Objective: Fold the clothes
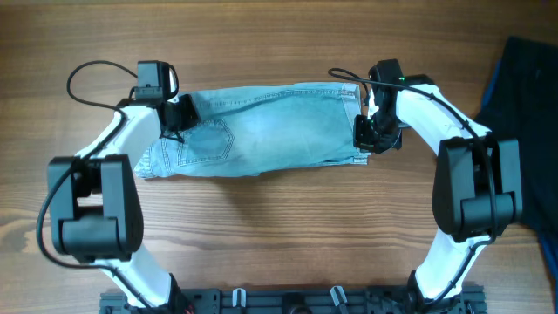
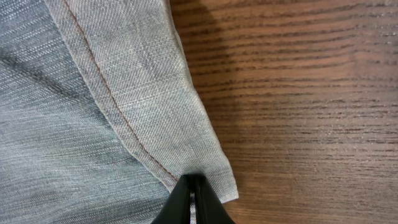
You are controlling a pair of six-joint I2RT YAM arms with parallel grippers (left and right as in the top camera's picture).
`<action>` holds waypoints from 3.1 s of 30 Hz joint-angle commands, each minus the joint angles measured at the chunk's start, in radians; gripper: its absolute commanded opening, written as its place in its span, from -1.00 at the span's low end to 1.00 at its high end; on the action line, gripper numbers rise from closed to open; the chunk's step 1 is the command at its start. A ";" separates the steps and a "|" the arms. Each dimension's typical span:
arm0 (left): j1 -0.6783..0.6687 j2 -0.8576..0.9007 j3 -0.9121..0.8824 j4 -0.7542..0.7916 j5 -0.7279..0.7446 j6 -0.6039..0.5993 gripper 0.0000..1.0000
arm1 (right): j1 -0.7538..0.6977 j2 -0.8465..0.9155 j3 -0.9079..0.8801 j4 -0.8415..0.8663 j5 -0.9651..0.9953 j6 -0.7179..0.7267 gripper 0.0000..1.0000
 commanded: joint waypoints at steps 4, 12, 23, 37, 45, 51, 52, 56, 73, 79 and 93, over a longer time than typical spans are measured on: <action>0.069 0.046 0.012 0.236 -0.114 -0.102 -0.14 | -0.006 0.014 -0.042 -0.019 0.109 -0.025 -0.91; 0.173 -0.042 0.060 0.129 0.049 -0.068 -0.19 | -0.010 0.001 -0.005 0.000 0.119 -0.055 -0.91; 0.023 -0.343 0.051 -0.396 0.150 -0.092 -0.33 | -0.009 -0.309 0.024 0.126 -0.377 -0.137 -0.91; -0.045 -0.261 -0.383 -0.230 -0.062 -0.185 -0.57 | 0.321 0.120 -0.003 0.671 -0.525 0.222 -0.92; -0.044 -0.260 -0.385 -0.232 -0.077 -0.185 -0.55 | 0.223 0.201 -0.003 0.881 -0.335 0.347 -0.89; -0.044 -0.260 -0.385 -0.245 -0.077 -0.185 -0.56 | -0.027 0.201 -0.003 0.752 -0.101 0.315 -0.92; -0.044 -0.260 -0.385 -0.244 -0.077 -0.185 -0.55 | -0.059 0.201 -0.003 0.744 -0.101 0.303 -0.91; -0.044 -0.260 -0.385 -0.243 -0.077 -0.185 -0.55 | -0.178 0.195 -0.003 0.703 -0.230 0.199 -0.91; -0.049 -0.393 -0.119 -0.264 0.561 0.038 -0.60 | -0.121 -0.192 -0.003 0.013 -0.498 -0.154 -0.91; -0.162 -0.309 -0.119 -0.033 0.400 0.034 -0.63 | 0.106 -0.129 -0.003 0.037 -0.255 -0.232 -0.63; -0.191 0.055 -0.118 0.263 -0.053 -0.199 -0.86 | 0.163 0.135 -0.003 -0.119 -0.031 -0.099 -0.91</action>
